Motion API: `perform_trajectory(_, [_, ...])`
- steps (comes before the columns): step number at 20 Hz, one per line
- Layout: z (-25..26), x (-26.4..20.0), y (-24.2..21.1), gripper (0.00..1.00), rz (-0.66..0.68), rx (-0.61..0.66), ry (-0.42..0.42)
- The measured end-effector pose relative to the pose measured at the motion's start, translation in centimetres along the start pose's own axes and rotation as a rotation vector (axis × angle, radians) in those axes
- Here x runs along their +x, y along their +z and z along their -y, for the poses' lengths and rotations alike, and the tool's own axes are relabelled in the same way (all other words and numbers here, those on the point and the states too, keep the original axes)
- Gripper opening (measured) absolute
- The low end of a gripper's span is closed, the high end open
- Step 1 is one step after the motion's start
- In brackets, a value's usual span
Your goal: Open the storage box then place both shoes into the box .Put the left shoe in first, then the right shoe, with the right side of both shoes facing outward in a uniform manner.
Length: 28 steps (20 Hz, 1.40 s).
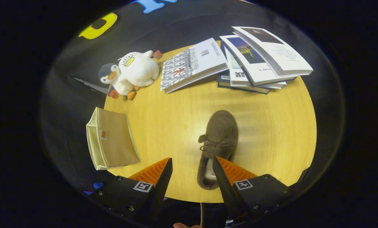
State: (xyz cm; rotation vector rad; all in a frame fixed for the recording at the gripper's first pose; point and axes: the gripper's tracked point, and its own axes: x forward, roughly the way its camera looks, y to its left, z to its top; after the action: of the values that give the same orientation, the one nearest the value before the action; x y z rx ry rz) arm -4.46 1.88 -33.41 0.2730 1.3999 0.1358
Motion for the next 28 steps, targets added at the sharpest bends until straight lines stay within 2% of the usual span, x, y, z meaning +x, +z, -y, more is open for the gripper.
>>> perform_trajectory(4, [3.6, 1.5, -1.4, 0.79, -0.026, 0.033, -0.046])
perform_trajectory(10, [6.2, 4.3, -3.1, 0.79, -0.084, 0.064, -0.069])
perform_trajectory(16, [8.0, 7.5, -1.9, 0.79, -0.074, 0.028, -0.14])
perform_trajectory(18, [8.0, 8.8, -2.0, 0.75, -0.087, 0.007, -0.137])
perform_trajectory(19, [8.1, 9.2, -2.1, 0.6, -0.096, 0.001, -0.139])
perform_trajectory(21, [8.5, 9.5, -2.2, 0.18, -0.097, 0.01, -0.154])
perform_trajectory(22, [8.4, 9.5, -2.2, 0.09, -0.099, 0.016, -0.143])
perform_trajectory(24, [8.8, 8.8, -2.1, 0.0, -0.094, 0.021, -0.137])
perform_trajectory(26, [8.5, 8.3, -2.3, 0.0, -0.097, 0.028, -0.129])
perform_trajectory(28, [7.0, 6.7, -2.1, 0.0, -0.094, 0.035, -0.087])
